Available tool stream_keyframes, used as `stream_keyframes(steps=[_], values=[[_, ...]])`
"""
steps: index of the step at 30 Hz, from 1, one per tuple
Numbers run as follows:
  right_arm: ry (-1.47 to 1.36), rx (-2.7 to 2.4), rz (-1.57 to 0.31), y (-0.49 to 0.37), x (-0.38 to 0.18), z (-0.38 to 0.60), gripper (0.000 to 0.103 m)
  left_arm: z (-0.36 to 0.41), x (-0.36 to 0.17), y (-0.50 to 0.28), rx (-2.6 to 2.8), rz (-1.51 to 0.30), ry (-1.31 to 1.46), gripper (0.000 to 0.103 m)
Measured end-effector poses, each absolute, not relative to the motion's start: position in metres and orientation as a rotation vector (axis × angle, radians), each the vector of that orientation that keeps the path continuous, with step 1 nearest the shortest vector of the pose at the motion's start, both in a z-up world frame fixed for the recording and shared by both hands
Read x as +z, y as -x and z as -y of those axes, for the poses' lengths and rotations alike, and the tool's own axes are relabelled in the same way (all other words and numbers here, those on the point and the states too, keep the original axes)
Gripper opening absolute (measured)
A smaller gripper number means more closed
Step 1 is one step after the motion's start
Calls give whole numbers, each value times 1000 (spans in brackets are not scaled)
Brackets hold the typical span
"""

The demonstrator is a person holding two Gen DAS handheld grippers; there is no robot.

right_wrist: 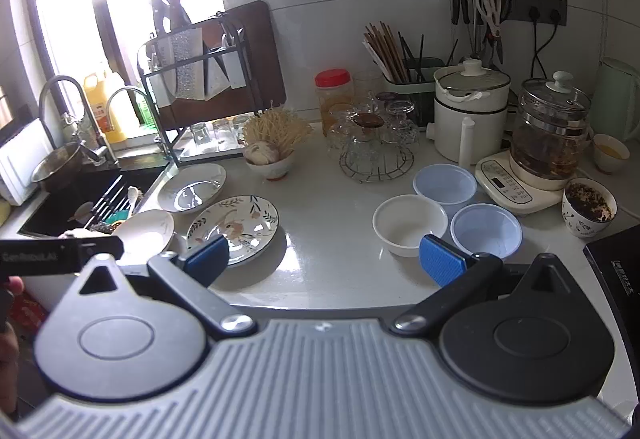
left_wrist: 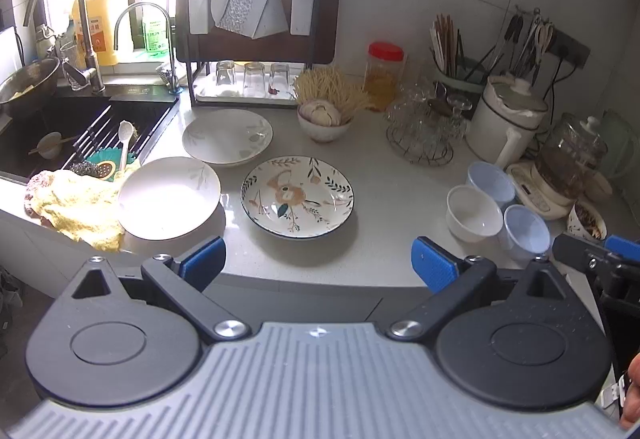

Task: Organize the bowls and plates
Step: 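Move both grippers toward the white orange-rimmed plate beside the sink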

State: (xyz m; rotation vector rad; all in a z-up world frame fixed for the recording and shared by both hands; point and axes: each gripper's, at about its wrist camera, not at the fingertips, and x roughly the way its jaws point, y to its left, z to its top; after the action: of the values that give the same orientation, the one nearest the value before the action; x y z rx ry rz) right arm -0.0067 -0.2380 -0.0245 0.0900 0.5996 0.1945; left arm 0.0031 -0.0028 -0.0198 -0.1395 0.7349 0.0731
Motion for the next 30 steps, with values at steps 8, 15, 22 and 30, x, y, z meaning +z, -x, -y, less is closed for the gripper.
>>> stream_keyframes(steps=[8, 15, 22, 30], values=[[-92, 220, -605, 4, -24, 238, 103, 4, -14, -6, 78, -722, 139, 101], [-98, 227, -621, 4, -26, 240, 103, 7, -11, 1, 70, -717, 139, 101], [-98, 240, -619, 3, -27, 243, 103, 11, -8, 7, 69, -703, 144, 101], [-117, 217, -611, 1, -30, 247, 103, 18, -14, 7, 73, -719, 132, 101]])
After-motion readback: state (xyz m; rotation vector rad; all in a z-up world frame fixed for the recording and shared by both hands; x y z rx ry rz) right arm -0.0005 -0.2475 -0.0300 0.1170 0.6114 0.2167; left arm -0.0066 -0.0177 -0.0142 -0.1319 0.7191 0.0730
